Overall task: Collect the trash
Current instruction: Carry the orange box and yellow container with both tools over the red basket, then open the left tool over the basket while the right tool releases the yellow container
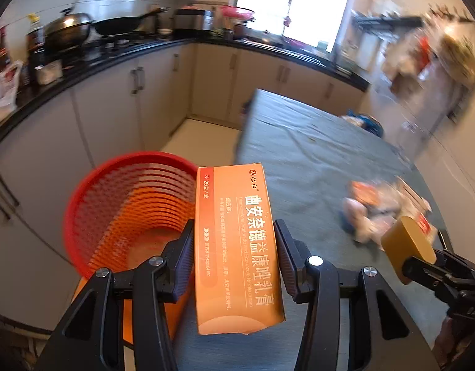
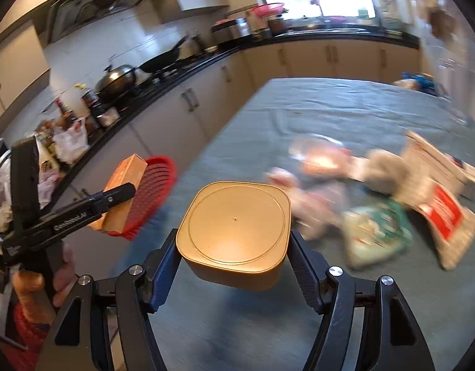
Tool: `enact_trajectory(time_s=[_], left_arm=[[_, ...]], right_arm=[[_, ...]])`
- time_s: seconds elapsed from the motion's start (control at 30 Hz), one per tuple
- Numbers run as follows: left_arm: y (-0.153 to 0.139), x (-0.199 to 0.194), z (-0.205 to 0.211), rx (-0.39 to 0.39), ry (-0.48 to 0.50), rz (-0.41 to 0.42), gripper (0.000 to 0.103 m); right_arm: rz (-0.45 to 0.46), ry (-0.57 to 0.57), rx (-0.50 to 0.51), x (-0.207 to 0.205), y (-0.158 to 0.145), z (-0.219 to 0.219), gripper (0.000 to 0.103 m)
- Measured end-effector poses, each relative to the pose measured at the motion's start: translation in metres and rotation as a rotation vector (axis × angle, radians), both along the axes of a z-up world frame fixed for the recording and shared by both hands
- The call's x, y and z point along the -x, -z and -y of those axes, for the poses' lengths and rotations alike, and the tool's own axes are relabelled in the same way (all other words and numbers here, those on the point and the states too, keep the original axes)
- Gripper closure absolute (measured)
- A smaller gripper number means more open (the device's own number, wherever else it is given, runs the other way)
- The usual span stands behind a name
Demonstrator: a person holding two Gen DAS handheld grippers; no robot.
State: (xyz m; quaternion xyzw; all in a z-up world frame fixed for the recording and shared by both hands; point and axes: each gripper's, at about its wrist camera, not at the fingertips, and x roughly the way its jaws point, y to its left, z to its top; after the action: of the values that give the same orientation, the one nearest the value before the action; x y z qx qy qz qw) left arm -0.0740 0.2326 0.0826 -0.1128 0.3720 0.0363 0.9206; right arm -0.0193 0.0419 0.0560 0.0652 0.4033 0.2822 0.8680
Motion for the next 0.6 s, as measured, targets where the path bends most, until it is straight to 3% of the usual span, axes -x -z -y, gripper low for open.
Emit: enact_trajectory(time_s=[0.3, 0.6], left_arm=[[0.028, -0.012, -0.076, -0.001, -0.134, -0.059, 0.056], [0.058, -0.022, -0.105, 0.015, -0.171, -0.116, 0.056]], right_arm=[[-0.077, -0.172, -0.048, -0.037, -0.005, -0.109, 0.030], [-0.192, -0.215, -0.058, -0.076, 0.032, -0.183, 0.030]])
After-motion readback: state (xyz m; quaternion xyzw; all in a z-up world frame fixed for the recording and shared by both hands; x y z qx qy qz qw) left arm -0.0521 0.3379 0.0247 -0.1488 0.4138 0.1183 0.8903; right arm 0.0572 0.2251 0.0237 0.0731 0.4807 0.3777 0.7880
